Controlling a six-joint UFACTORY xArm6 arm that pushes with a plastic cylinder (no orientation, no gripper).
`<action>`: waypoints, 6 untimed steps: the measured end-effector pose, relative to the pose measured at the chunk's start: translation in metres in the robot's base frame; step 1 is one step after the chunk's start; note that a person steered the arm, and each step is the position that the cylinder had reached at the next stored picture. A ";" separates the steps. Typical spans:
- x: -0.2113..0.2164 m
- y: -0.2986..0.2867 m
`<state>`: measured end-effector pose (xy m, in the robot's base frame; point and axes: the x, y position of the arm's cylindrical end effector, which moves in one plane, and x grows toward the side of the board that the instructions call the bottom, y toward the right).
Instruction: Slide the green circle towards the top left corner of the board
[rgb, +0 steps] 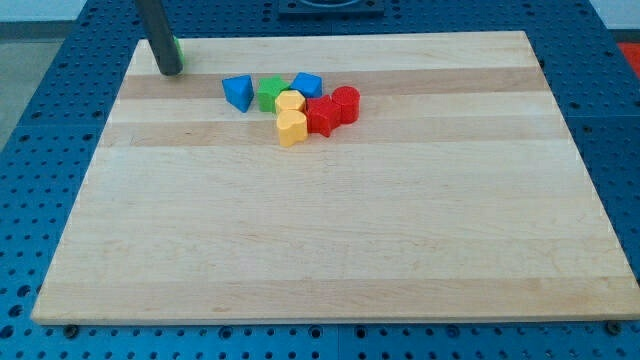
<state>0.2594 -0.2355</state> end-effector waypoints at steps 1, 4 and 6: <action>-0.007 -0.001; -0.014 -0.002; 0.005 0.010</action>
